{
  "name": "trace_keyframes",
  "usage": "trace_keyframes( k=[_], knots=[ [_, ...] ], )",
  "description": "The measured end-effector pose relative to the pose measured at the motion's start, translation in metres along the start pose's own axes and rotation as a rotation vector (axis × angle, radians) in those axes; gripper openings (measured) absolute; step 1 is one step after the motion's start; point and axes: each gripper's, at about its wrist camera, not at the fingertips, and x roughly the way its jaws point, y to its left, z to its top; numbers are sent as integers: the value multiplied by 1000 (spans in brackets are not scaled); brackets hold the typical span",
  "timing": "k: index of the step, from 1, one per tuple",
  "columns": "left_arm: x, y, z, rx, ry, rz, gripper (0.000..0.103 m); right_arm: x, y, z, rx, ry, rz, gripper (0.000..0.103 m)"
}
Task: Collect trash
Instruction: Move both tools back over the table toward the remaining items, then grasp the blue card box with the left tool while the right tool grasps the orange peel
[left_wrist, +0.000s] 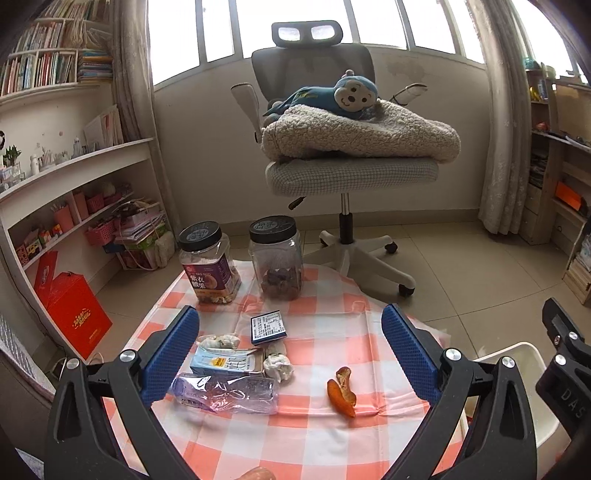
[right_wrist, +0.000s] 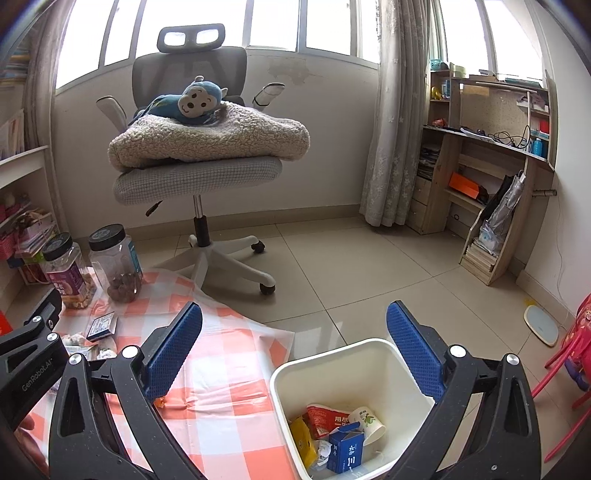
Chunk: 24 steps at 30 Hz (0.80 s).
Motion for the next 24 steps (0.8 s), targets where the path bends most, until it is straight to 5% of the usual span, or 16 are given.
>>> trace_keyframes(
  k=[4,8,12,18,24],
  knots=[
    [59,41,-14,-32,180,84,96,9,25,-3,-36,37,35,96],
    [118,106,-31,-253,407,21,96,15,49,-8,-70,85,94,96],
    [158,140,-35,-262,499,4,96,21,66,-11,-96,136,147,96],
    [205,121,-21,-127,568,-104,96,35,78,-10,-88,219,201,96],
    [271,76,-3,-190,654,-101,96,49,78,-5,-51,271,222,96]
  ],
)
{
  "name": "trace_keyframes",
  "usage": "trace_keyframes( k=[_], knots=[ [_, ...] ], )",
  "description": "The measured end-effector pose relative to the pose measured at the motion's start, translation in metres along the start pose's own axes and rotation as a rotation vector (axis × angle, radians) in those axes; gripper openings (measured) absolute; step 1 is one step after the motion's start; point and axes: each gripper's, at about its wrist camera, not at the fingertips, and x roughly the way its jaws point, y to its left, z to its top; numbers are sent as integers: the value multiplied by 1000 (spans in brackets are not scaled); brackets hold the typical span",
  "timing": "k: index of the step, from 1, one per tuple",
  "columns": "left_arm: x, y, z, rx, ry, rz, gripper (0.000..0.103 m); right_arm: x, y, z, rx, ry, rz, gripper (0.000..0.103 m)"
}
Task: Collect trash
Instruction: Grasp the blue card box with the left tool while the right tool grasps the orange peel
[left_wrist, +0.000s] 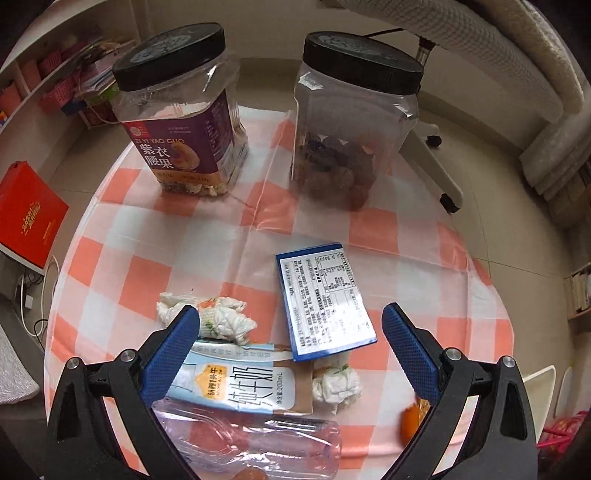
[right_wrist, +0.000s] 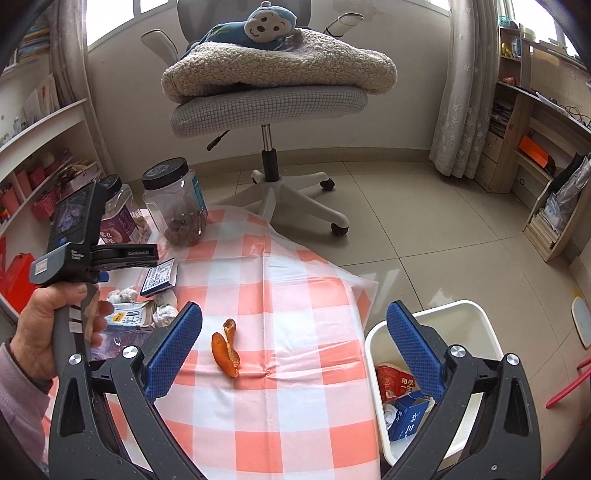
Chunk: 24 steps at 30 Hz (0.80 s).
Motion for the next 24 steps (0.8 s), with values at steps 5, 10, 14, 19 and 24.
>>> trace_keyframes(
  k=[5,10,14,19,24],
  knots=[
    [47,-22,17,-4,115,49,96,9,-7,6,19,36,8,96],
    [57,-8,0,-55,163,-29,54,25,-11,7,23,86,2,96],
    [13,12,-30,-61,66,-81,54,48,-16,2,83,193,50,96],
    [-62,44,-71,-106,-8,-143,54,76,1,-15,59,288,61,96],
    [-136,65,-112,-142,-102,-210,54,105,33,-33,-46,372,71,96]
  ],
)
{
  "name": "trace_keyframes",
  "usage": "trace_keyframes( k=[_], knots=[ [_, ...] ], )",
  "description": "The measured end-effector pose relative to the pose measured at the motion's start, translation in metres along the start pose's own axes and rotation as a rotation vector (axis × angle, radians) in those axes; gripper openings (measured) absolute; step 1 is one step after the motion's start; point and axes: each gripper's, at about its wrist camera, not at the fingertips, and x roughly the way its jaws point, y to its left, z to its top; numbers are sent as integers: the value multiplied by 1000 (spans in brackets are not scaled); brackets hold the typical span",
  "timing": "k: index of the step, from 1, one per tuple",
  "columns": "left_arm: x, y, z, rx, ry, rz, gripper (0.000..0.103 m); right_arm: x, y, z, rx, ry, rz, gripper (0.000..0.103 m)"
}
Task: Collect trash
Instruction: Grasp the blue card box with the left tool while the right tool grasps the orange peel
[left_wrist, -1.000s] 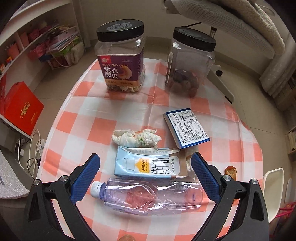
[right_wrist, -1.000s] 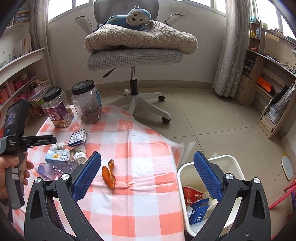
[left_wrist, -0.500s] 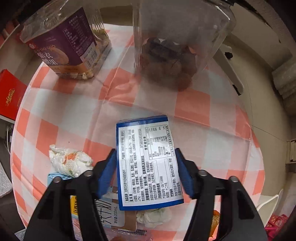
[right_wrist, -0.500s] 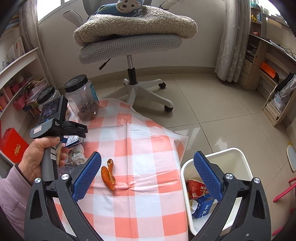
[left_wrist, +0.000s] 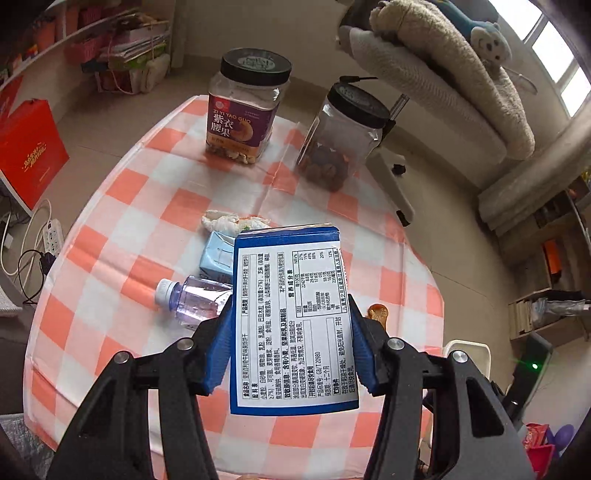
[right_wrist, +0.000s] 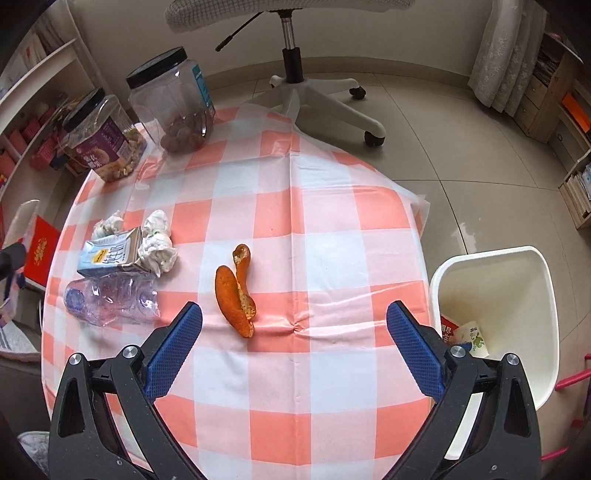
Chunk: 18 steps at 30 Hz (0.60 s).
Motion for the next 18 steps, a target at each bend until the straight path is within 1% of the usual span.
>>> trace_keyframes(
  k=[2,4,5,7,9,11,12,13,14,15,16,17,18],
  knots=[
    [-15,12,-13,-19,-40,-7,54,16,11,2,-35,50,2,95],
    [-16,23,-25,-46,-64,12,54,29,19,5,-63,71,4,94],
    [-12,27,-27,-49,-53,25,54,34,22,5,-77,68,8,93],
    [-7,30,-27,-40,-27,13,54,43,27,4,-117,65,16,92],
    [-10,29,-29,-6,-34,29,54,53,32,1,-154,78,34,87],
    [-13,25,-29,32,-53,53,54,62,37,1,-177,106,57,76],
    [-15,23,-30,47,-61,58,54,65,40,1,-184,116,69,73],
    [-16,21,-31,60,-65,59,54,68,42,1,-191,125,78,65],
    [-16,20,-31,69,-67,61,54,71,44,1,-199,135,84,52],
    [-14,20,-31,73,-67,61,54,73,45,1,-205,133,73,44],
    [-14,21,-31,71,-65,63,54,72,46,1,-212,120,69,24],
    [-10,24,-30,66,-62,67,54,70,47,3,-208,119,86,20],
    [-9,27,-29,56,-61,71,54,67,45,4,-189,121,102,18]
  ],
)
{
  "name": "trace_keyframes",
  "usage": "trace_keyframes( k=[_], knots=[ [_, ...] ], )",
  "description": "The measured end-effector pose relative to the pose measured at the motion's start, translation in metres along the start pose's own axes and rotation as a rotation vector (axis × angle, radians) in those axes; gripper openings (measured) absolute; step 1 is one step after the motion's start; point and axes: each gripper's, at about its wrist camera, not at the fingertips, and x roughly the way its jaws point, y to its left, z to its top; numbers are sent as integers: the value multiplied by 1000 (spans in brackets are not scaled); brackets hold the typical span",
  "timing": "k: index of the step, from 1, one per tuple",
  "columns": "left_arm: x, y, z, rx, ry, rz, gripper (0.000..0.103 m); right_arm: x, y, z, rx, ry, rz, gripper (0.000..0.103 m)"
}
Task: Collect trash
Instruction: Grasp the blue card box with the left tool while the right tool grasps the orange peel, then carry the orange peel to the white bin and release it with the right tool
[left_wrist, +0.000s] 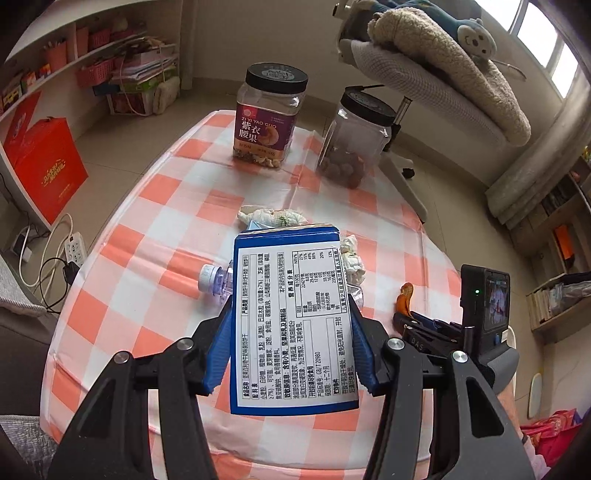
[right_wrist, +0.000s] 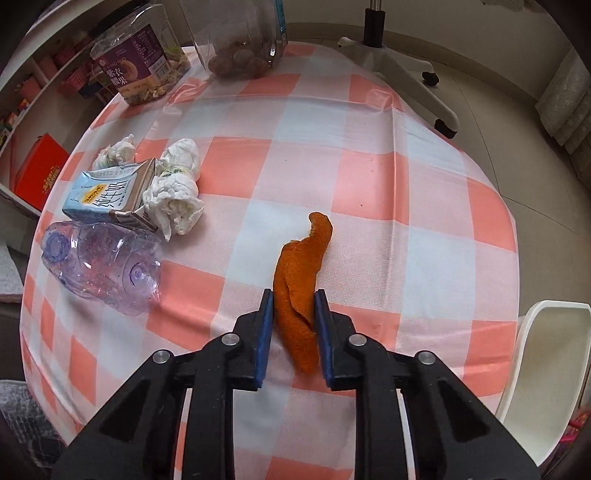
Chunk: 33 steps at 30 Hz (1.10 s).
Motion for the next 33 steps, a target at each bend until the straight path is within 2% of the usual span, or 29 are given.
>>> trace_keyframes(
  k=[6,13,18,26,33],
  knots=[
    [-7,10,1,-42,-22,-5,54,-44,-1,0,37,-99,72,16],
    [-18,4,-1,-22,-58,-2,54,-108,4,-10,20,-247,119,16],
    [-23,0,-4,-4,-73,-2,54,-137,2,-22,18,-310,145,16],
    [-29,-17,-15,62,-95,-4,54,-161,-11,-40,9,-364,105,16],
    [-25,-36,-26,114,-104,-4,54,-183,-47,-55,43,-415,42,16]
  ],
)
